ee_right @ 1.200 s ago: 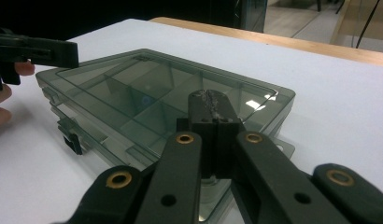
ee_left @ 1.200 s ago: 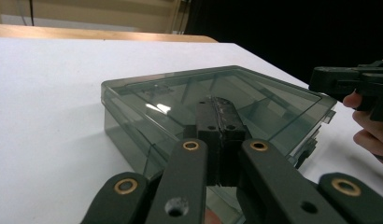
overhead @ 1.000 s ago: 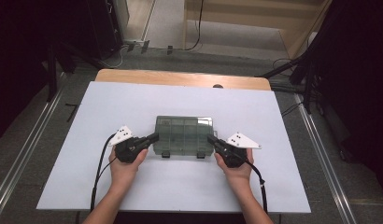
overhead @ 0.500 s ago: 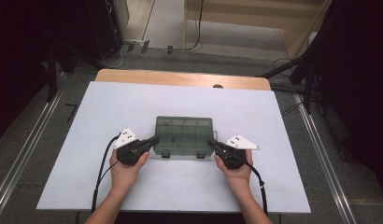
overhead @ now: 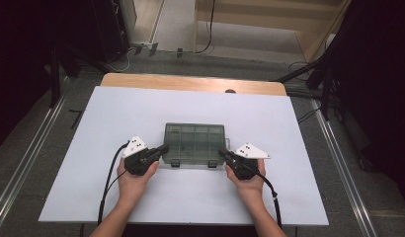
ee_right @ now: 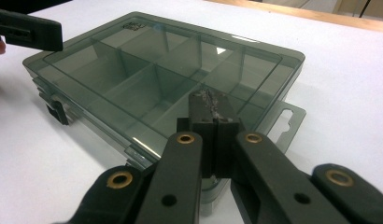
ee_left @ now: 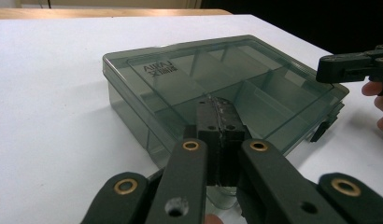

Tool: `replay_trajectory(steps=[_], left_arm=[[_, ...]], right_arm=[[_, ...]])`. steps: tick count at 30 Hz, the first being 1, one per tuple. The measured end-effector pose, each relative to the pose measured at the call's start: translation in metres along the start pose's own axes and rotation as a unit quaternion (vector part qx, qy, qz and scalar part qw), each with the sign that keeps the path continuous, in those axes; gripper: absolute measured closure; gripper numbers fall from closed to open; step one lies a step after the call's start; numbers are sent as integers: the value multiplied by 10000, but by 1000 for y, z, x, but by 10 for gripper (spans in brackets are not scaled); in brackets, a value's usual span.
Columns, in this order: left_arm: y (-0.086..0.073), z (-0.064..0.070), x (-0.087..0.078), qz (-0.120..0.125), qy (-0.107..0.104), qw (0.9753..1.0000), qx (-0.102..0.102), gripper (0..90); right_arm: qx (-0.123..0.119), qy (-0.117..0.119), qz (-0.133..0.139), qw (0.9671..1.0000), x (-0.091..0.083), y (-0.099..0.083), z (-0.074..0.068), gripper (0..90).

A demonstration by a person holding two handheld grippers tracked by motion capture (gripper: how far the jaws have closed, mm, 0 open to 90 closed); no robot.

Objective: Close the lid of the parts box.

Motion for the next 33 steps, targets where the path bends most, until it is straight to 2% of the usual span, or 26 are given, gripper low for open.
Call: replay_trajectory(steps=[3, 5, 7, 8, 12, 13, 16, 20, 33], left_arm=[[0, 0, 1, 8, 2, 10000, -2, 900], [0, 0, 1, 7, -1, 10000, 1, 900], [0, 0, 1, 4, -8, 10000, -7, 900], [0, 0, 1, 6, -11, 10000, -11, 900], [0, 0, 1, 5, -18, 10000, -20, 900], [0, 0, 1, 3, -24, 10000, -23, 900], [0, 0, 1, 5, -32, 10000, -29, 900], [0, 0, 1, 2, -31, 10000, -27, 900], [0, 0, 1, -1, -44, 10000, -26, 900]], right_arm=[[32, 57, 26, 10000, -1, 1, -1, 900], [-86, 105, 152, 9998, -4, 2, -3, 800], [-132, 99, 307, 9994, -9, 5, -5, 654], [-123, 95, 395, 9991, -12, 7, -6, 552], [-125, 66, 531, 9985, -20, 11, -7, 225], [-122, 29, 538, 9985, -22, 11, -6, 154], [-64, -75, 516, 9986, -30, 9, 0, 14], [53, -159, 537, 9984, -41, 2, 10, 0], [94, -599, 536, 9967, -72, -12, 35, 0]])
Point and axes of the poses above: each handheld gripper's, and its own axes: x roughly forward along the jaws, y roughly out of its top, z roughly to its right, the point moved 5 cm from there along x, roughly forward along the jaws, and after that the axes turned 13 degrees about -x, right-handed, at the moved point
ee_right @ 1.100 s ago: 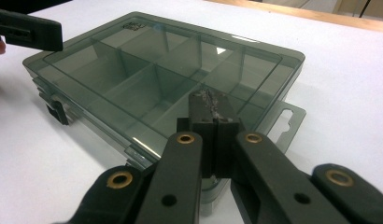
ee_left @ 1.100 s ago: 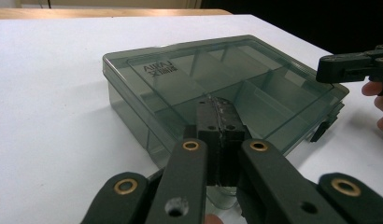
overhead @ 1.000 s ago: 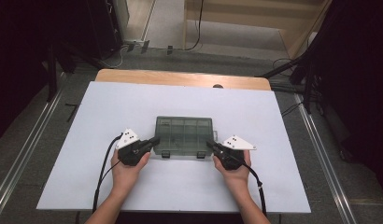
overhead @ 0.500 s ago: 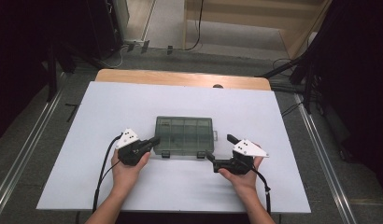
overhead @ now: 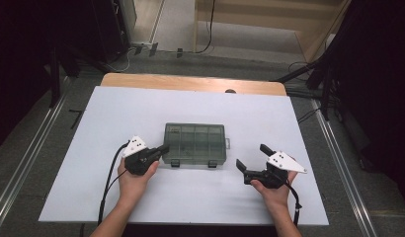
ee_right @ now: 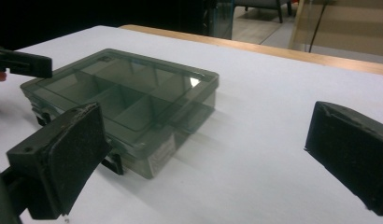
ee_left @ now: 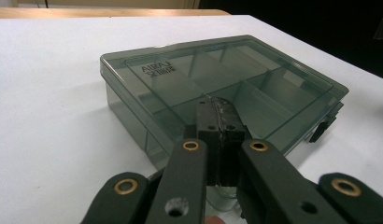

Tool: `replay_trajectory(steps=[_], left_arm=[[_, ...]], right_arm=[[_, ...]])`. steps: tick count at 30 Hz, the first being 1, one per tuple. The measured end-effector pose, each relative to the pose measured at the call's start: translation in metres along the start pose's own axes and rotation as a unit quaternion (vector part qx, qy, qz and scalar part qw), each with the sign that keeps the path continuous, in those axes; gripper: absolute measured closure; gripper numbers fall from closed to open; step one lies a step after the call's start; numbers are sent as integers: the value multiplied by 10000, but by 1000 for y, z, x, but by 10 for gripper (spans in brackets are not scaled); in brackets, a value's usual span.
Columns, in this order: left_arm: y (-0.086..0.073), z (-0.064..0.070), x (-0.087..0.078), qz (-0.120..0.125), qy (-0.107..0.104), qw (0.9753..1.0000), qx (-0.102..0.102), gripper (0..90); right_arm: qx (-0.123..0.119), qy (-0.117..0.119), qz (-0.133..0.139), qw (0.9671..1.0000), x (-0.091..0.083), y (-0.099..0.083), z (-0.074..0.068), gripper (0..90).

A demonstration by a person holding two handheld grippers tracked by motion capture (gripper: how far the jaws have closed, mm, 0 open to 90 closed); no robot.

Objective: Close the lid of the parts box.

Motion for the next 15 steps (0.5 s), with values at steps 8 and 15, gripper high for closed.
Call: replay_trajectory(steps=[8, 15], left_arm=[[0, 0, 0, 0, -2, 10000, -3, 900], [0, 0, 0, -1, -9, 10000, 2, 900]], right_arm=[[38, -105, 18, 9999, -20, -9, 17, 0], [29, -221, -29, 9997, -31, -19, 27, 0]])
Point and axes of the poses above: each handheld gripper's, and its own axes: x roughly forward along the jaws, y roughly out of its top, z roughly to its right, the point moved 5 cm from there along x, roughly forward along the jaws, and after that the axes turned 13 degrees about -x, right-handed, at the moved point
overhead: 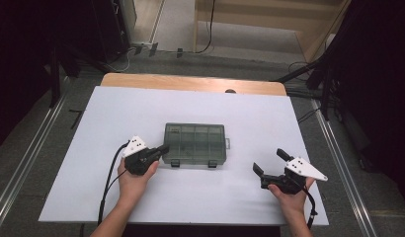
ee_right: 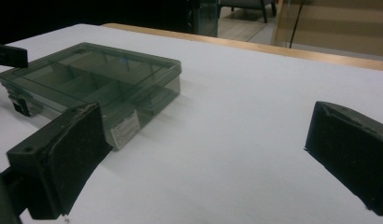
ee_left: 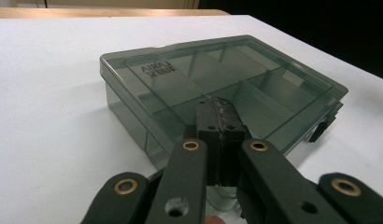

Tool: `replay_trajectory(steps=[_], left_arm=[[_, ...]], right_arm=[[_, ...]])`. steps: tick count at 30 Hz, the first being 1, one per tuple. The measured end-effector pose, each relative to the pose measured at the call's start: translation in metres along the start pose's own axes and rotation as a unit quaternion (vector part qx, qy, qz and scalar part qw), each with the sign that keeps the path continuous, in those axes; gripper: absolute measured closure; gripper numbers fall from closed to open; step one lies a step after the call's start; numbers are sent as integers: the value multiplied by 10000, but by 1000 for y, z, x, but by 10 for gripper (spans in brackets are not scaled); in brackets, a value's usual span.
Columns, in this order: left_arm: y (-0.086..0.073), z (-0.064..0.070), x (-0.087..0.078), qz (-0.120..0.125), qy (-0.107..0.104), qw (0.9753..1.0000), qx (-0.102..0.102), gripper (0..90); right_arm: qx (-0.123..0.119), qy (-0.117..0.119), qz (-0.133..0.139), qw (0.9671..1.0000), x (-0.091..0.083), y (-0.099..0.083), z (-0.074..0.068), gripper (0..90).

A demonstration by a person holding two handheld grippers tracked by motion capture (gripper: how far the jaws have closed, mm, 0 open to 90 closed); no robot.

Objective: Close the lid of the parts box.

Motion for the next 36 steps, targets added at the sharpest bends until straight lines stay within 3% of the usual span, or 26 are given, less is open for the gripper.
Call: replay_trajectory(steps=[26, 32, 36], left_arm=[[0, 1, 0, 18, 7, 10000, 27, 900], [-2, 8, 0, -19, 114, 9993, 369, 895], [3, 11, -6, 176, 123, 9992, 351, 684]], right_arm=[[130, -274, -125, 9995, -37, -25, 28, 0], [184, -283, -157, 9993, -37, -26, 28, 0], [174, -261, -184, 9993, -35, -27, 27, 0]])
Point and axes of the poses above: each handheld gripper's, and its own axes: x roughly forward along the jaws, y roughly out of its top, z roughly to its right, the point moved 5 cm from there along x, roughly forward along the jaws, and after that the axes turned 13 degrees about -x, right-handed, at the moved point
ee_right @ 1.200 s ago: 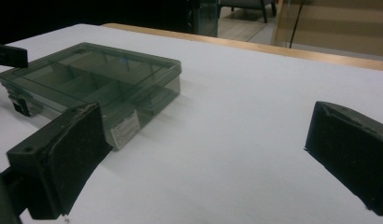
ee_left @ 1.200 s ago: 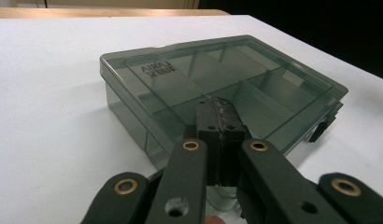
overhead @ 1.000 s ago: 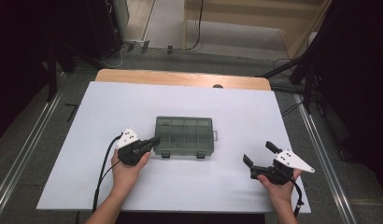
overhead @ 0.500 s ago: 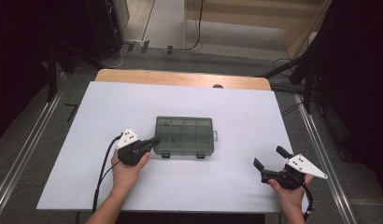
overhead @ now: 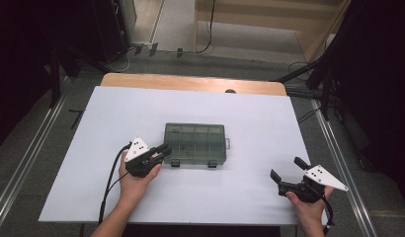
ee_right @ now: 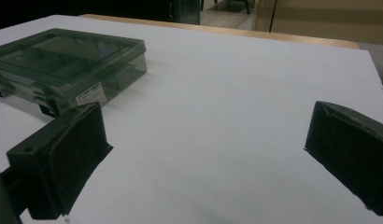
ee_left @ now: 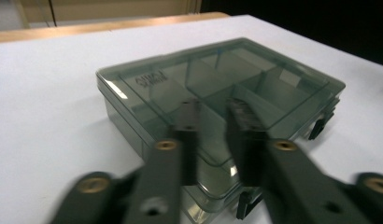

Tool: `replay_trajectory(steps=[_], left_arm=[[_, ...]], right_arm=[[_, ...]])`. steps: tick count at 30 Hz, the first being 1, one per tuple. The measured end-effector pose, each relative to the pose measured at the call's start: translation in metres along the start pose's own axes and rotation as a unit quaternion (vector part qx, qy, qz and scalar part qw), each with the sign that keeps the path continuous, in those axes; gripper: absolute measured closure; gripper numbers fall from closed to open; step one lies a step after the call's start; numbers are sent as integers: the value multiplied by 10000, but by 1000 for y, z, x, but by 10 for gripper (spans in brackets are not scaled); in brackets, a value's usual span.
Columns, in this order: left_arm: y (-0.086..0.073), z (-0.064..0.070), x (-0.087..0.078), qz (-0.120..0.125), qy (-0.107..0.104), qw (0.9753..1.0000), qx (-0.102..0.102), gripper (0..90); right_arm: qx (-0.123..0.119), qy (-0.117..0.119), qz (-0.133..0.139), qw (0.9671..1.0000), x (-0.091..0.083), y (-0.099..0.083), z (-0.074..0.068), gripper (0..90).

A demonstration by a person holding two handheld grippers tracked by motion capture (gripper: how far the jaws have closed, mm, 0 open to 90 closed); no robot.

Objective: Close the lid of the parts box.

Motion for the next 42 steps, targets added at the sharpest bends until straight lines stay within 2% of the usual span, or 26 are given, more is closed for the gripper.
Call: replay_trajectory(steps=[4, 6, 7, 9, 14, 24, 42], left_arm=[[6, -1, -7, 167, -127, 9996, -186, 341], [7, -2, -10, 120, -110, 9997, -175, 150], [7, -1, -10, 95, -136, 9998, -143, 75], [6, -1, -14, 72, -161, 9998, -57, 0], [7, -1, -24, 92, -249, 9996, 22, 0], [2, -11, -39, 56, -67, 9999, 105, 0], [-3, -37, -70, 123, 261, 9996, 53, 0]], right_arm=[[-1, 15, -25, 10000, 1, -1, 0, 0], [-4, 24, -20, 10000, 1, -1, 0, 0], [-10, 26, -18, 10000, 1, -1, 0, 0], [-28, 22, -18, 10000, 1, -1, 0, 0], [-21, 23, -18, 10000, 1, -1, 0, 0], [-22, 16, -27, 10000, 1, -1, 0, 0], [59, -2, -15, 10000, 0, -2, 1, 0]])
Point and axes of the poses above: each handheld gripper's, and its own axes: x roughly forward along the jaws, y roughly out of its top, z roughly to its right, the point moved 5 cm from there along x, roughly forward along the jaws, and after that the axes turned 13 degrees about -x, right-handed, at the moved point
